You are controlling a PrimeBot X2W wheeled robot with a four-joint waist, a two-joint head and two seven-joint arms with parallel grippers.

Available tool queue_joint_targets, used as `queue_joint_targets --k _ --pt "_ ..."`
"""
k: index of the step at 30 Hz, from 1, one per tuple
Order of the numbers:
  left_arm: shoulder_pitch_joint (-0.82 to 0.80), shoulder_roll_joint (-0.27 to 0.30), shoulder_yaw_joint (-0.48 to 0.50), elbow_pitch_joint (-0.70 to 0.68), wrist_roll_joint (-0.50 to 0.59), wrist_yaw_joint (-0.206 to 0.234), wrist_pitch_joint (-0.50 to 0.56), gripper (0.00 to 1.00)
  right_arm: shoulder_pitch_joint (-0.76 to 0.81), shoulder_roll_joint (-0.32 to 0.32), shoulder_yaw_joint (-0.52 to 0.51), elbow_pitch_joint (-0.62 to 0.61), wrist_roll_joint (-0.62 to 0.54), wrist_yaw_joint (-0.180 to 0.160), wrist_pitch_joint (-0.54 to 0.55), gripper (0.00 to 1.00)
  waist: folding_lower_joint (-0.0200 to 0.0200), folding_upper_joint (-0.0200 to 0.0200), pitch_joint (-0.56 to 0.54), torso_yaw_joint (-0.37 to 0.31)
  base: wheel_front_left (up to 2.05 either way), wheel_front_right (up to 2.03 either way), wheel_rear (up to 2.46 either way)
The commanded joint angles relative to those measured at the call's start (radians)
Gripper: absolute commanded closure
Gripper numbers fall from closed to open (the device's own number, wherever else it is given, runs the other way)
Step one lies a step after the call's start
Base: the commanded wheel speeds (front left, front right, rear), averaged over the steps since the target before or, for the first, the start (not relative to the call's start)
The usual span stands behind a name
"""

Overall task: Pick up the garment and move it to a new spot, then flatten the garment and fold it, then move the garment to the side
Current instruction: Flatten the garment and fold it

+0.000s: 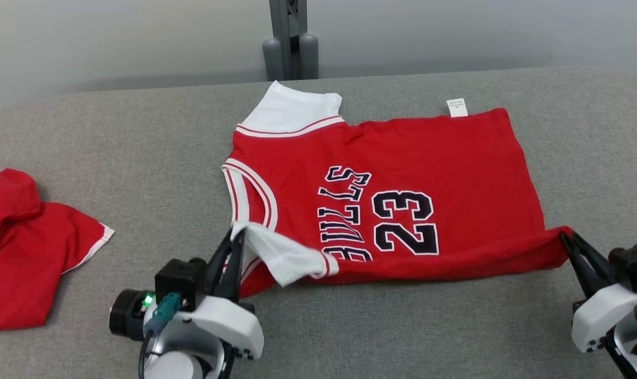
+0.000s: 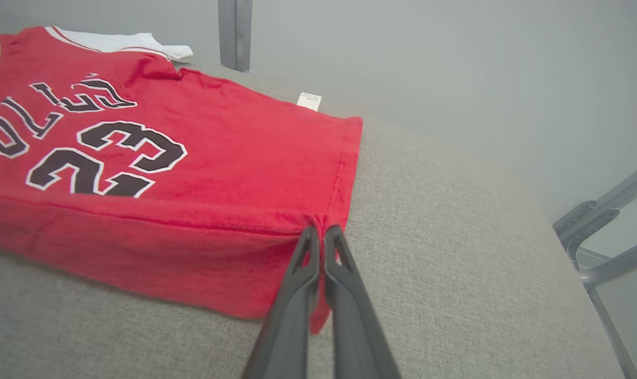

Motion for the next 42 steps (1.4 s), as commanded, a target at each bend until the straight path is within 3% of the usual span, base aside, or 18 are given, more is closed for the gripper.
queue_joint_targets --k 1,10,18,20,22,23,24,25,35,42 --pt "-0.041 -0.004 0.010 0.045 0.003 -0.006 -0.021 1.00 -0.036 0.002 0.002 0.029 0.006 0.000 -0.015 1.00 0.0000 0.0000 0.024 -0.002 0.00 0.00 0.00" --pt "-0.235 -0.052 0.001 0.332 0.021 -0.058 -0.129 1.00 -0.232 0.037 0.046 0.248 0.011 0.000 -0.097 1.00 0.0000 0.0000 0.093 -0.020 0.00 0.00 0.00" --pt "-0.350 -0.071 -0.019 0.528 0.042 -0.079 -0.168 1.00 -0.340 0.066 0.102 0.382 0.017 0.000 -0.131 1.00 0.0000 0.0000 0.126 -0.029 0.00 0.00 0.00" --pt "-0.370 -0.079 -0.017 0.576 0.033 -0.082 -0.179 0.84 -0.359 0.072 0.116 0.406 0.026 0.000 -0.135 0.99 0.0000 0.0000 0.130 -0.030 0.00 0.00 0.00" --pt "-0.385 -0.086 -0.010 0.618 0.026 -0.081 -0.193 0.53 -0.373 0.076 0.124 0.397 0.024 0.000 -0.135 0.70 0.0000 0.0000 0.130 -0.033 0.00 0.00 0.00" --pt "-0.391 -0.092 -0.006 0.636 0.018 -0.083 -0.202 0.23 -0.371 0.076 0.125 0.393 0.023 0.000 -0.134 0.53 0.0000 0.0000 0.128 -0.032 0.00 0.00 0.00" --pt "-0.395 -0.098 -0.003 0.650 0.013 -0.084 -0.211 0.00 -0.366 0.076 0.123 0.387 0.017 0.000 -0.134 0.24 0.0000 0.0000 0.124 -0.031 0.00 0.00 0.00" --pt "-0.395 -0.102 -0.001 0.662 0.010 -0.084 -0.220 0.00 -0.357 0.077 0.119 0.381 0.013 0.000 -0.134 0.00 0.0000 0.0000 0.119 -0.031 0.00 0.00 0.00" --pt "-0.227 -0.120 0.059 0.564 -0.067 -0.073 -0.253 0.00 -0.198 0.104 -0.031 0.252 -0.050 0.000 -0.131 0.00 0.0000 0.0000 0.040 -0.018 0.00 0.00 0.00" --pt "-0.035 -0.129 0.091 0.466 -0.149 -0.028 -0.224 0.00 -0.120 0.123 -0.081 0.226 -0.066 0.000 -0.132 0.00 0.0000 0.0000 0.005 -0.018 0.00 0.00 0.00"
